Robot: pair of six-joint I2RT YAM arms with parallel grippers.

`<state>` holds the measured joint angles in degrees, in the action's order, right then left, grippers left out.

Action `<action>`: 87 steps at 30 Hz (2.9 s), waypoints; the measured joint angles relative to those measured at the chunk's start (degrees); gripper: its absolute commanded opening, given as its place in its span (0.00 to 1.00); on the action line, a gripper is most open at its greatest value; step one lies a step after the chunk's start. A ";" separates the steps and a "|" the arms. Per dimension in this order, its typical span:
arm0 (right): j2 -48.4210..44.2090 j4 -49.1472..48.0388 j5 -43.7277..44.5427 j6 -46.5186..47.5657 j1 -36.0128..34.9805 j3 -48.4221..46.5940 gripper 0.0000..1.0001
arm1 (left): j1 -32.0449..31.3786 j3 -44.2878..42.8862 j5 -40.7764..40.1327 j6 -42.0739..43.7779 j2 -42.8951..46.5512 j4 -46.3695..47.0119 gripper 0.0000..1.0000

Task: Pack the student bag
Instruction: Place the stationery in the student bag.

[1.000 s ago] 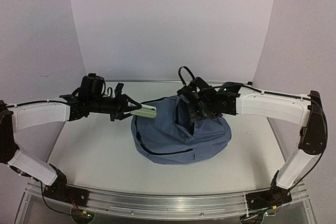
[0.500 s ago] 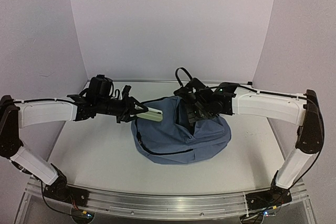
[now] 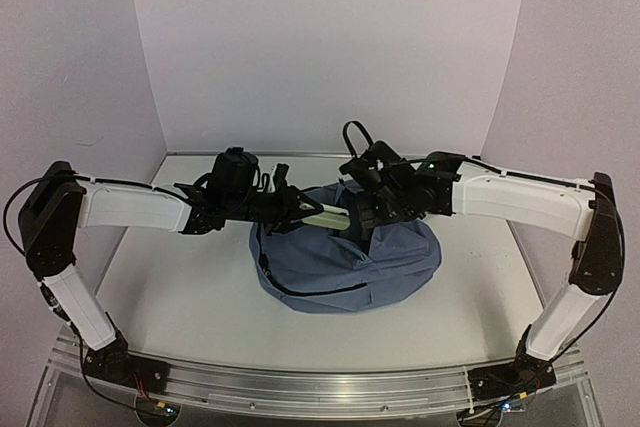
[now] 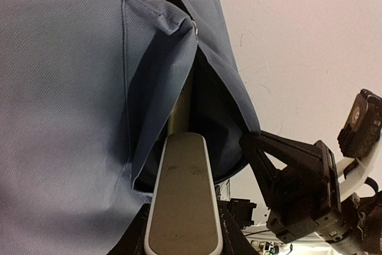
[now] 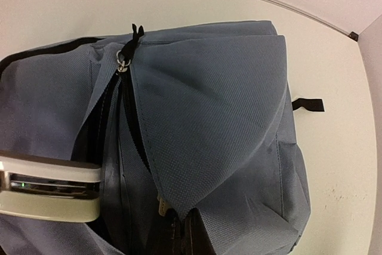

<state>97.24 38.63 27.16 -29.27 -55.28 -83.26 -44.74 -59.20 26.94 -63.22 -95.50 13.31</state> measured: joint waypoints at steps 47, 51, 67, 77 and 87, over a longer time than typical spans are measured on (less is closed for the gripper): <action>-4.90 -3.01 -3.69 -2.91 0.26 2.67 0.00 | -9.81 -19.71 -16.54 10.98 -16.73 -11.36 0.69; -4.90 -3.04 -3.77 -2.92 0.26 2.67 0.00 | -10.69 -21.33 -19.38 11.88 -16.55 -15.46 0.69; -4.93 -3.08 -4.14 -2.92 0.26 2.71 0.00 | -12.28 -24.70 -19.00 12.50 -18.02 -19.60 0.49; -5.67 -3.01 -4.07 -3.30 0.28 4.01 0.00 | -14.51 -30.03 -16.70 12.41 -22.51 -17.83 0.49; -6.80 -3.87 -4.76 -3.39 0.28 4.72 0.00 | -14.96 -23.20 -24.45 15.45 -14.19 -21.78 0.56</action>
<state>90.44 34.76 22.40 -32.65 -55.00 -78.55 -59.69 -82.40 2.50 -47.77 -109.69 -8.47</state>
